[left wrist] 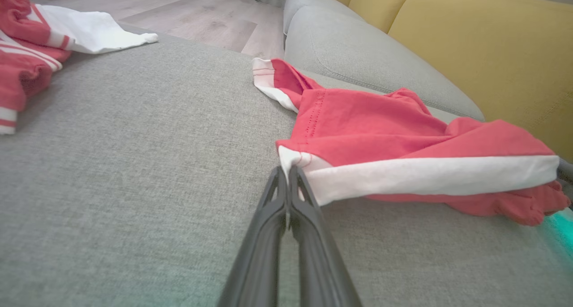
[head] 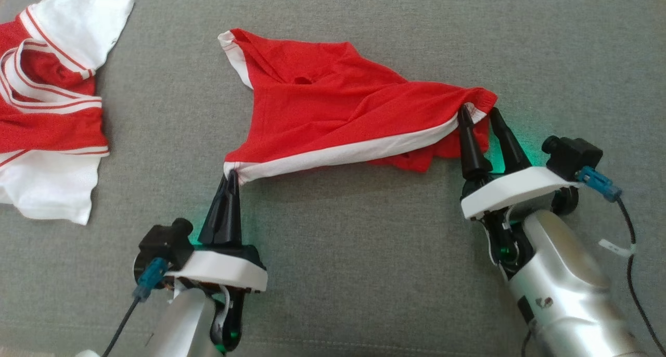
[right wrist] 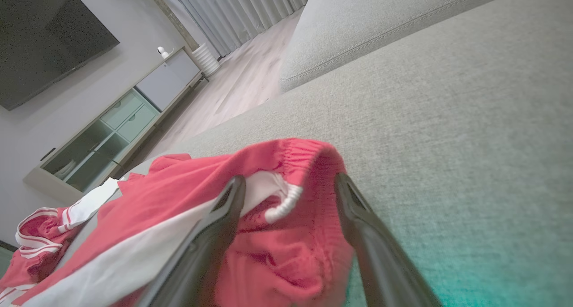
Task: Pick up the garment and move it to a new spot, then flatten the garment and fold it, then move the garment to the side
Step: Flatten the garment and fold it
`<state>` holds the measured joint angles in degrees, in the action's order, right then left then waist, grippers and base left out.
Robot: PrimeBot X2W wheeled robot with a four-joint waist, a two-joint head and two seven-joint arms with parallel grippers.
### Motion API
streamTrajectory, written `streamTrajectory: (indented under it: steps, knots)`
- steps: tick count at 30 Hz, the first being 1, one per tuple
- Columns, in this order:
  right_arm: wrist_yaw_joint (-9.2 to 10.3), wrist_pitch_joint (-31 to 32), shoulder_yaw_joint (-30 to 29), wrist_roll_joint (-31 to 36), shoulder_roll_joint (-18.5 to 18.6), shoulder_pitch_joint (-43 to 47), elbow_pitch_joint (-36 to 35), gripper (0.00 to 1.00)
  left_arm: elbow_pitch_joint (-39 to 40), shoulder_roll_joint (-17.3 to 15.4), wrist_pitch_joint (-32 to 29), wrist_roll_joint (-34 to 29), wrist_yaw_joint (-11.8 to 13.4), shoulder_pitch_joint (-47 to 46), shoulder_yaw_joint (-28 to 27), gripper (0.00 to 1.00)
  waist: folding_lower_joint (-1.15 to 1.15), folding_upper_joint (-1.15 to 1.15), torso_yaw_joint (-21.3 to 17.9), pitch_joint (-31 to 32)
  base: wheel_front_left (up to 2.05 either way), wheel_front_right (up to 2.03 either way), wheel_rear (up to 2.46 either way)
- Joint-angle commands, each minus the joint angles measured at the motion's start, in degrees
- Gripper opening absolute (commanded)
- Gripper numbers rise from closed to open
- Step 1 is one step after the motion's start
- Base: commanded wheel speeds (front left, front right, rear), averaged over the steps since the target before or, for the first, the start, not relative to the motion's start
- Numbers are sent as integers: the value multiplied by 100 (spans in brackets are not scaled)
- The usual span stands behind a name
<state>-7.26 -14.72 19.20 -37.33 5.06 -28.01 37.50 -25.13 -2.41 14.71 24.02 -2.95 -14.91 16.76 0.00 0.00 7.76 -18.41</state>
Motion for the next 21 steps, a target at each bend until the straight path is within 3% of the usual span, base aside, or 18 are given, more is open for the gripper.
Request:
streamTrajectory:
  steps: [1,3,4,5,6,8,16,21]
  knots:
    - [-23,-28,184,-83,-76,-56,-40,93,156,-47,29,-26,19,-122,-138,0,0,0,15,-6,0,0,0]
    - [-23,-28,199,-104,-69,-82,-9,75,151,-47,29,-27,22,-123,-135,0,0,0,32,-12,0,0,0]
    - [-23,-28,209,-120,-69,-93,8,44,150,-47,29,-29,24,-123,-137,0,0,0,41,-16,0,0,0]
    - [-23,-28,218,-133,-68,-104,30,35,147,-47,29,-30,26,-124,-140,0,0,0,47,-21,0,0,0]
    - [-23,-28,237,-147,-68,-113,64,18,145,-47,29,-32,25,-125,-143,0,0,0,54,-23,0,0,0]
    - [-23,-28,288,-209,-68,-148,178,2,135,-47,29,-32,26,-135,-149,0,0,0,70,-28,0,0,0]
    - [-23,-28,461,-378,-66,-175,383,0,110,-47,29,-57,33,-151,-187,0,0,0,56,13,0,0,0]
    - [-23,-28,315,-382,-40,-141,118,0,136,-47,29,-117,6,-138,-298,0,0,0,-14,221,0,0,0]
